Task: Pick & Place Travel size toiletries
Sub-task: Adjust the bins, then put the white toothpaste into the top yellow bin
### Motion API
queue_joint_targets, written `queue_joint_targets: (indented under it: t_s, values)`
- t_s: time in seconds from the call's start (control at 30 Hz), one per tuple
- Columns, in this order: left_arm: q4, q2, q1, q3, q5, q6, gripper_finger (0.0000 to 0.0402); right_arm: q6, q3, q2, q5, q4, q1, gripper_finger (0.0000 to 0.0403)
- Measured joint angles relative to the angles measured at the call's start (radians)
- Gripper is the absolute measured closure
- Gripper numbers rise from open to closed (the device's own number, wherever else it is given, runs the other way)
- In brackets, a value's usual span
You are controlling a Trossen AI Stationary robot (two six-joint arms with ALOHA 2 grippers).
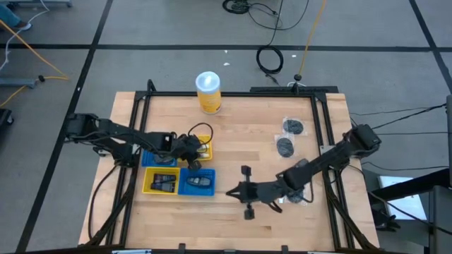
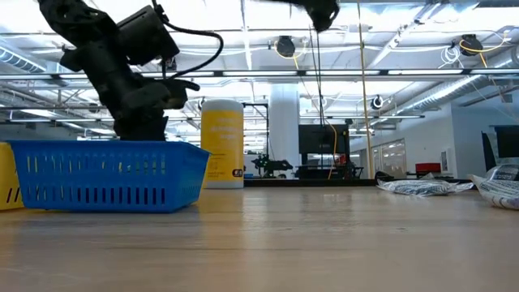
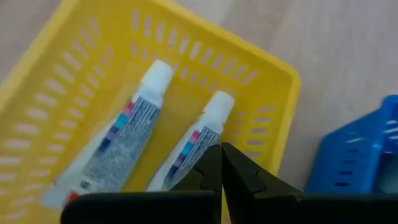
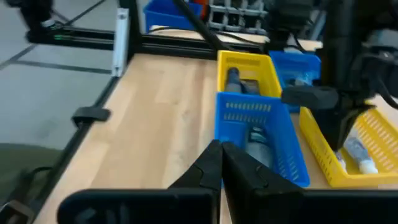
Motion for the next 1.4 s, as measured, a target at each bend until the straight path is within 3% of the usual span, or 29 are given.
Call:
queue_joint_targets:
  t_s: [0.27, 0.47, 0.77, 0.9, 1.03, 1.13, 1.27, 1.4]
  values:
    - [0.031, -0.014, -0.043, 0.0, 0.035, 0.012, 0.0399, -0.034, -0.001, -0.006, 0.003, -0.005, 0.047, 0.0402]
    - [0.055, -0.014, -0.063, 0.0, 0.147, 0.077, 0.0389, 0.014, -0.031, -0.007, 0.004, -0.006, 0.033, 0.0402]
    - [0.045, -0.095, -0.069, 0.0, 0.11, 0.082, 0.0399, 0.02, -0.069, -0.013, 0.017, -0.015, 0.017, 0.0402]
    - [0.013, -0.197, -0.099, 0.0, 0.037, 0.076, 0.0391, 0.054, -0.069, -0.069, 0.166, -0.145, 0.052, 0.0402]
    - [0.007, -0.284, -0.159, 0.0, -0.139, 0.084, 0.0397, 0.228, -0.071, -0.14, 0.36, -0.388, 0.104, 0.0402]
    - [0.009, -0.327, -0.21, 0.0, -0.233, 0.098, 0.0399, 0.432, -0.07, -0.18, 0.428, -0.602, 0.128, 0.0402]
    - [0.007, -0.354, -0.258, 0.0, -0.273, 0.11, 0.0385, 0.756, -0.083, -0.186, 0.378, -0.847, 0.13, 0.0401]
    - [0.006, -0.355, -0.278, 0.0, -0.273, 0.123, 0.0382, 1.035, -0.18, -0.186, 0.224, -0.905, 0.115, 0.0373]
